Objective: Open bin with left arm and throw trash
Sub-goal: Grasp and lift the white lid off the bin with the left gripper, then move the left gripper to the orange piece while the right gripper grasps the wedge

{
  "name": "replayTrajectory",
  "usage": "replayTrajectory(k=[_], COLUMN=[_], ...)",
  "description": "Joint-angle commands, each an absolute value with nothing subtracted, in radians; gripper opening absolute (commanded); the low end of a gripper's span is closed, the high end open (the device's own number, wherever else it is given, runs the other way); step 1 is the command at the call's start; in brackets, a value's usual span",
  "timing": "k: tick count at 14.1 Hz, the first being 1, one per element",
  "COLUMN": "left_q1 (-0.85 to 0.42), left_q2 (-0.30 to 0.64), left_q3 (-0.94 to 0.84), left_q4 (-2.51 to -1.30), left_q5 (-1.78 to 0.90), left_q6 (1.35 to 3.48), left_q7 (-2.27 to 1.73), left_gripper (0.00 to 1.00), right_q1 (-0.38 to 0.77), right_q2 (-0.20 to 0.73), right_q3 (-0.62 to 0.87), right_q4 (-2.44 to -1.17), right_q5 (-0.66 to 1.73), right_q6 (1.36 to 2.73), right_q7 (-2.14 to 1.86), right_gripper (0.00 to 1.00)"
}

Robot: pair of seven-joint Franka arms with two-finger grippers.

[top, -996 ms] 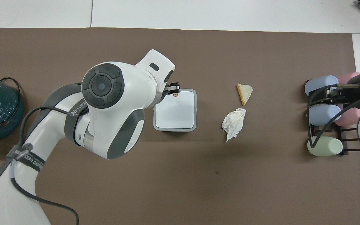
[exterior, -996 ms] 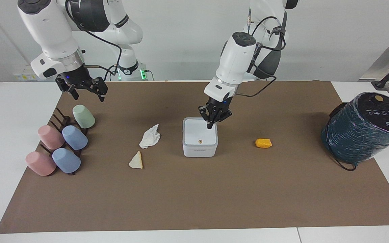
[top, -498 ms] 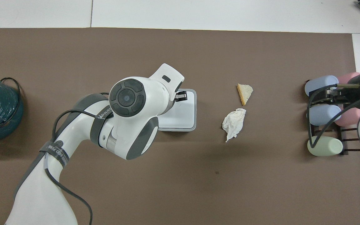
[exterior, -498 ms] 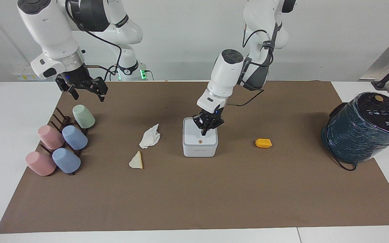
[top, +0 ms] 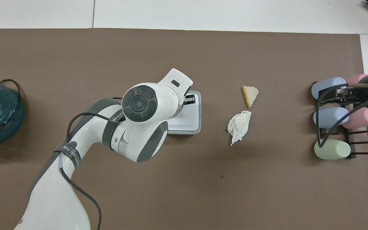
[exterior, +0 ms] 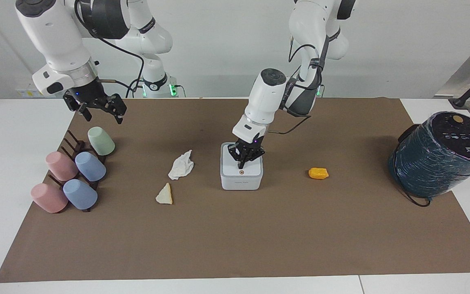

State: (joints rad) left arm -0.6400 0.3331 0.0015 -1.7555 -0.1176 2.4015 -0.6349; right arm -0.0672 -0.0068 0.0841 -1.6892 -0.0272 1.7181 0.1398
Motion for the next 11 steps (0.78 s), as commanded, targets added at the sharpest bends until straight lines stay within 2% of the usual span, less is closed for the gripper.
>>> replayTrajectory(k=[1,4,6,8,11], left_q1=[-0.647,-0.606,-0.548,-0.5,-0.401], left_q2=[0.353,0.333,0.33,0.331,0.321], left_q3=[0.025,0.034,0.038,0.037,0.034], left_q4=[-1.657,-1.491,-1.439,-1.402,-1.417], left_q5=[-0.118,-0.114,-0.115,-0.115,-0.117], left_q6=[2.231,1.944,1.835,1.798,1.844], left_q7=[-0.64,-0.632,-0.627,-0.597,-0.401], left_gripper=[0.0,0.0,0.0,0.01,0.05], right_q1=[-0.048,-0.005,0.023,0.044,0.083], right_q2=[0.02,0.095,0.138,0.178,0.231], right_q3=[0.091,0.092,0.092,0.091,0.092], right_q4=[-1.779,-1.833,-1.897,-1.959,-2.029], right_q5=[-0.029,-0.029,-0.029,-0.029,-0.029], right_q6=[1.883,2.038,2.168,2.279,2.408], right_q7=[0.127,0.188,0.21,0.224,0.277], right_gripper=[1.0,1.0,1.0,1.0,1.0])
